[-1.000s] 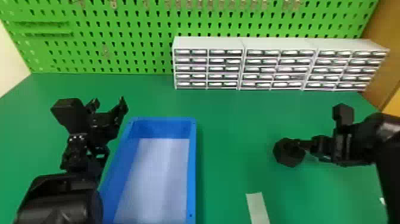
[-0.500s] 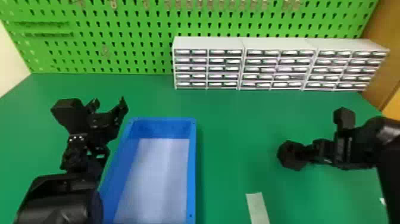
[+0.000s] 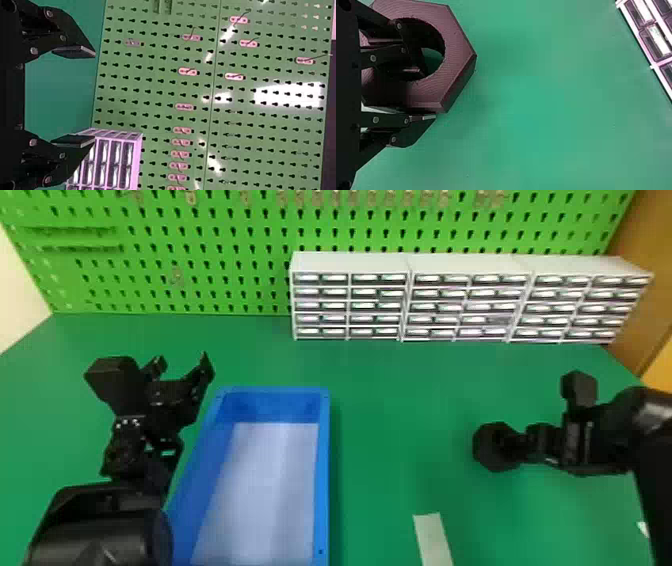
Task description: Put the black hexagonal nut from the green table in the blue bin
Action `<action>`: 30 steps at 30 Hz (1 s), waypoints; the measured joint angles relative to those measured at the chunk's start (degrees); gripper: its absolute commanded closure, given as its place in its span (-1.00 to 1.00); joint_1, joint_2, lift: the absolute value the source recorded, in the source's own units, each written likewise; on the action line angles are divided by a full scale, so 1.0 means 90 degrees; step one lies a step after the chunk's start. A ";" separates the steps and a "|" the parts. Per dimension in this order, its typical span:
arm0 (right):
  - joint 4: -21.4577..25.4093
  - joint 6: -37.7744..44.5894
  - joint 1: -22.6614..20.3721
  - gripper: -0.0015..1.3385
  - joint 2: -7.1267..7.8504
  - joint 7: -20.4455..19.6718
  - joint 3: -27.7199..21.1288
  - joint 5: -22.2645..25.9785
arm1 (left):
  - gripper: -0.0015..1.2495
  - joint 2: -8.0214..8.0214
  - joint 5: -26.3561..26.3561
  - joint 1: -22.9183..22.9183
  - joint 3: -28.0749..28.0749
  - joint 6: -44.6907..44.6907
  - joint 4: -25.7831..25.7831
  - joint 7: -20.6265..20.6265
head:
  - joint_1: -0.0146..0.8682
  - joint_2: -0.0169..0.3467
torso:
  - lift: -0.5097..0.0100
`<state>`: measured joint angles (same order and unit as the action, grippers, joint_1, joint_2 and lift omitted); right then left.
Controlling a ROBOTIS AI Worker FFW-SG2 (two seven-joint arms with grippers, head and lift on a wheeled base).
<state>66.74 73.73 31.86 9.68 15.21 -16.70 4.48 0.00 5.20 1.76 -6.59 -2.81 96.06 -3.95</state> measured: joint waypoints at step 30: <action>0.1225 -0.0601 -0.0508 0.50 -0.0019 -0.0001 0.0135 0.0539 | -0.22 0.0000 0.0023 -0.0020 -0.0008 0.0000 0.0000 0.0029 | 0.59 -0.63 | 0.59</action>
<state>77.76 68.33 27.29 9.51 15.20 -15.48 9.33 0.00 5.41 1.58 -6.66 -2.81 96.06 -3.69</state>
